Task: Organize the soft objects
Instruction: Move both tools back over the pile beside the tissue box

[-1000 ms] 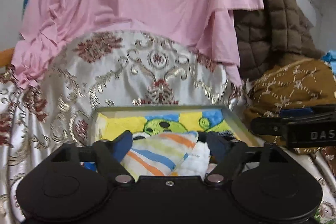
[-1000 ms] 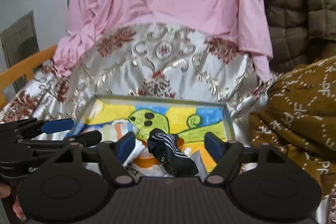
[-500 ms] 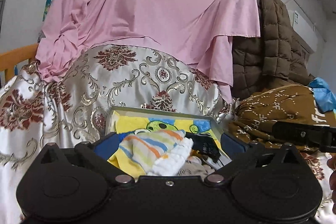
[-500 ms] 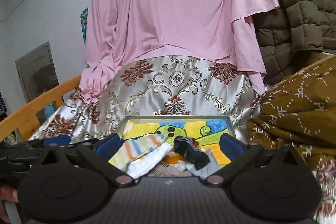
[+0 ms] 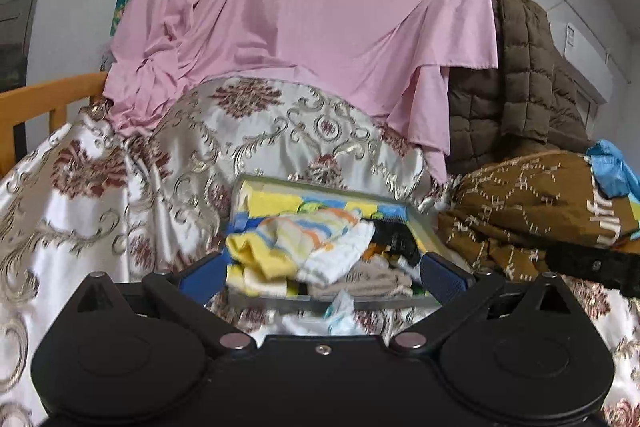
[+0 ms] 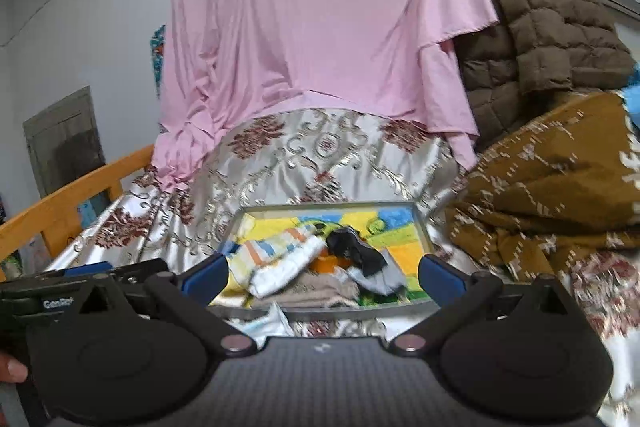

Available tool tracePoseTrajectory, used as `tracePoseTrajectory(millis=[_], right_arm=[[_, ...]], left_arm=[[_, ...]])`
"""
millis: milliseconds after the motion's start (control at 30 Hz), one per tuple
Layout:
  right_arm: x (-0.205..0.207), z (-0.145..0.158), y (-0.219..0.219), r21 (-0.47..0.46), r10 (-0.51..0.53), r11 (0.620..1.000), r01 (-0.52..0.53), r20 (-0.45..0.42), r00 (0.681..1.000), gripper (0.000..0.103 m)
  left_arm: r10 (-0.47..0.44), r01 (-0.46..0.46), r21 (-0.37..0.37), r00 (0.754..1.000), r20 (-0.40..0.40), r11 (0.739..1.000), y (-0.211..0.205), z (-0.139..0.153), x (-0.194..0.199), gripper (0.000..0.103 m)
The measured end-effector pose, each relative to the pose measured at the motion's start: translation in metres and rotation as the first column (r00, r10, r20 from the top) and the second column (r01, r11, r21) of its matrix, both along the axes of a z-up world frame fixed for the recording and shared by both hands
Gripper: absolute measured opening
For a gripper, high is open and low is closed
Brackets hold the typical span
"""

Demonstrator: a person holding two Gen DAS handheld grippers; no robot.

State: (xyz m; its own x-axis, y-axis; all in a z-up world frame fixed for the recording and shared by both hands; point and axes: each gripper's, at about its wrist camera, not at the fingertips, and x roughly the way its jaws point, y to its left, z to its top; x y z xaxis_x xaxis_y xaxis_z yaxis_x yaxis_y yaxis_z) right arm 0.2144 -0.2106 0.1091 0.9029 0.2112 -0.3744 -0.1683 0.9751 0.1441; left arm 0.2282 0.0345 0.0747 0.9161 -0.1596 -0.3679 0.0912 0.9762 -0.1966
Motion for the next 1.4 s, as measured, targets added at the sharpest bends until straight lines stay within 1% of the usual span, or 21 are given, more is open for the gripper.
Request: tracePoseTrajectory(millis=[133,333,600,733,967,1167,1400], right_arm=[[-0.013,-0.016,-0.005,0.018,-0.032,0.999,0.033,-0.028,0.999,0.103],[-0.032,-0.047,-0.011,-0.021,-0.073,0.997,0.071,-0.078,0.994,0.103],[-0.055,-0.077,-0.014,-0.049,-0.139,0.990,0.135,-0.100,0.985,0.103],[-0.059,-0.089,-0.014,-0.053,-0.160,0.987,0.154,-0.135,0.978,0.103],[-0.064,-0.110,-0.013,-0.060,-0.179,0.984,0.171,-0.188,0.966,0.103],[-0.066,-0.119,-0.015,-0.063,-0.181,0.983,0.172,-0.191,0.965,0.103],[-0.071,-0.127,-0.015,-0.074,-0.162,0.986,0.150,-0.181,0.970,0.103]], left_arm=[[-0.004,0.005,0.026,1.000,-0.012,1.000,-0.001,-0.016,-0.016,0.102],[-0.023,0.026,0.086,0.999,-0.038,0.996,-0.007,-0.040,-0.040,0.102],[-0.038,0.050,0.148,0.996,-0.082,0.988,-0.015,-0.064,-0.060,0.102],[-0.047,0.065,0.187,0.994,-0.099,0.980,-0.019,-0.072,-0.064,0.102],[-0.067,0.095,0.226,0.989,-0.129,0.970,-0.026,-0.083,-0.071,0.102],[-0.074,0.104,0.273,0.990,-0.116,0.956,-0.028,-0.088,-0.079,0.102],[-0.086,0.115,0.290,0.990,-0.110,0.950,-0.028,-0.090,-0.085,0.102]])
